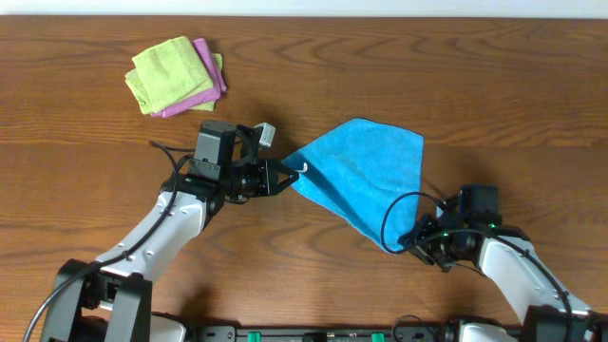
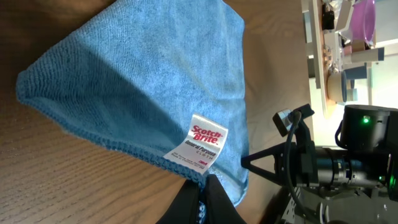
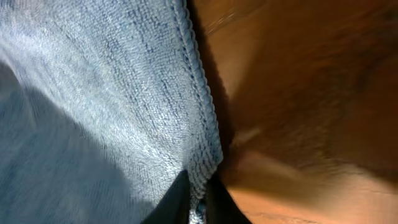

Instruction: Fold the cloth

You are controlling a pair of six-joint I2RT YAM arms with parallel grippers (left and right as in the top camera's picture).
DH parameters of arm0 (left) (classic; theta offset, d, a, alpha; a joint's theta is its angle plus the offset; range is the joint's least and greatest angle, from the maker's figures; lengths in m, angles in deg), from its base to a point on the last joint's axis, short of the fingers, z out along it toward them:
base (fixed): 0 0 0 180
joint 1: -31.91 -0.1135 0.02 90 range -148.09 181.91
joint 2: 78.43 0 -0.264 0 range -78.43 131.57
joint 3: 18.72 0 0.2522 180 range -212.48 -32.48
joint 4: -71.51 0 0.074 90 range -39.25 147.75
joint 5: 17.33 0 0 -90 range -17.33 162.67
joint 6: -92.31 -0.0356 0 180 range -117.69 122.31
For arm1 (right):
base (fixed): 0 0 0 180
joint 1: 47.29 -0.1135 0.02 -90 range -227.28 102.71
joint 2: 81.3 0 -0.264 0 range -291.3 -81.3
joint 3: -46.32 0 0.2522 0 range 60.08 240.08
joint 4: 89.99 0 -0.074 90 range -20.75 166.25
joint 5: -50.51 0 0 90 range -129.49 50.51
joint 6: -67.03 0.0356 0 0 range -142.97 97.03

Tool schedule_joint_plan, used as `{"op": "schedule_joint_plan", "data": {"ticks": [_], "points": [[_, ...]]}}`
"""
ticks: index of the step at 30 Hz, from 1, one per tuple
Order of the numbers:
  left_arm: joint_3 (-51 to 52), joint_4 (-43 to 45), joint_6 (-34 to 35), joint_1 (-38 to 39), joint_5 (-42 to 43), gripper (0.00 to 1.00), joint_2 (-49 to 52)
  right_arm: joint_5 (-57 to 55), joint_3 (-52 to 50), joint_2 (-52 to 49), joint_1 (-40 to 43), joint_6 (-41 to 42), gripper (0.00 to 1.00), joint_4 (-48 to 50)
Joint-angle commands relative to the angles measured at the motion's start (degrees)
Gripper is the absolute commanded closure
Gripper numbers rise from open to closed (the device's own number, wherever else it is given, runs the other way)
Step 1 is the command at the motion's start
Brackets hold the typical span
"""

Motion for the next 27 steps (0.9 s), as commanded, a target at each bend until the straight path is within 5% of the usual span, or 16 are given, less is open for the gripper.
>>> {"op": "schedule_joint_plan", "data": {"ticks": [1,14,27], "points": [[-0.7,-0.2,-1.4,0.0,0.4,0.94,0.4,-1.0,-0.9,-0.7,0.2,-0.5,0.98,1.3],[-0.7,-0.1,-1.6,-0.1,-0.4,0.94,0.4,8.0,1.8,-0.5,0.2,0.1,0.98,4.9],[-4.9,3.5,0.3,-0.1,-1.1,0.94,0.4,6.2,16.2,-0.5,0.2,-3.3,0.98,-5.2]]}}
